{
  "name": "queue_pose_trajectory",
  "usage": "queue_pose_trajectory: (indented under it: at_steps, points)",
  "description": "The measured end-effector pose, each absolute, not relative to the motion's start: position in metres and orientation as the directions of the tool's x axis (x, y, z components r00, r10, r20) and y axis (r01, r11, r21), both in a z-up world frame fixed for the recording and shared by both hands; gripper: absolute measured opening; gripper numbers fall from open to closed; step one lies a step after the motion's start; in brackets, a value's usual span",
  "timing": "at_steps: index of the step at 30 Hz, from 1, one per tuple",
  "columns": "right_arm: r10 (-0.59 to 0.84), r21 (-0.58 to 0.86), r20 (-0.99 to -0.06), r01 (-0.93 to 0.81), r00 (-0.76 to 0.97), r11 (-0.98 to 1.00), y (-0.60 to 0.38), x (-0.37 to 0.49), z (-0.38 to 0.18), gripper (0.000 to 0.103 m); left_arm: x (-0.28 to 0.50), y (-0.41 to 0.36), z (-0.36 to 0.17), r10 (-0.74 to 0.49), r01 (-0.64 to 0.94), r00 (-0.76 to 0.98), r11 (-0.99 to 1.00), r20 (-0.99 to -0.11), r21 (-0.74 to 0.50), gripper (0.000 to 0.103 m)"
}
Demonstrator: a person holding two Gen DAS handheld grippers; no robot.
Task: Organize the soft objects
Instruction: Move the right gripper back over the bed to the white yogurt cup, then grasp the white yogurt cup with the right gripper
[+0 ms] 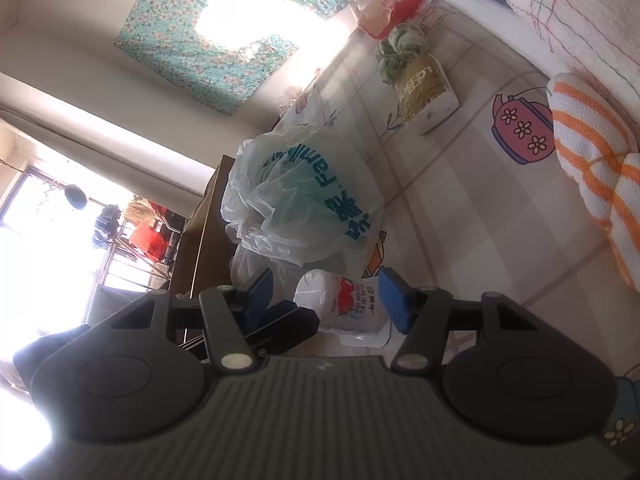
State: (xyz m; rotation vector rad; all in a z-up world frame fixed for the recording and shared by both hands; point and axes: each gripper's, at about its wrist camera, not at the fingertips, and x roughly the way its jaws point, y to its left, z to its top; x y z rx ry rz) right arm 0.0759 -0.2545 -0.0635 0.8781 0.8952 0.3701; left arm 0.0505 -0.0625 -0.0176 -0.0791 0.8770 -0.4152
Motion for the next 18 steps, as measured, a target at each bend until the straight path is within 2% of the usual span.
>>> queue_pose_trajectory:
  at_steps: [5,9,11,18]
  points:
    - [0.634,0.795,-0.529,0.069,0.563,0.602,-0.244,0.09,-0.071,0.046,0.053,-0.053,-0.021,-0.328,0.288,0.571,0.939,-0.753,-0.19,0.048]
    - [0.657,0.803,-0.543,0.094,0.524,0.588,-0.233,0.1,-0.083,0.027,0.059,-0.051,-0.033,-0.366,0.296,0.537,0.926,-0.76,-0.236,0.048]
    - [0.67,0.812,-0.544,0.116,0.506,0.572,-0.229,0.104,-0.09,0.021,0.06,-0.05,-0.035,-0.37,0.287,0.542,0.925,-0.754,-0.248,0.049]
    - [0.679,0.832,-0.534,0.168,0.504,0.529,-0.234,0.106,-0.104,0.013,0.056,-0.052,-0.032,-0.383,0.302,0.549,0.92,-0.743,-0.251,0.049]
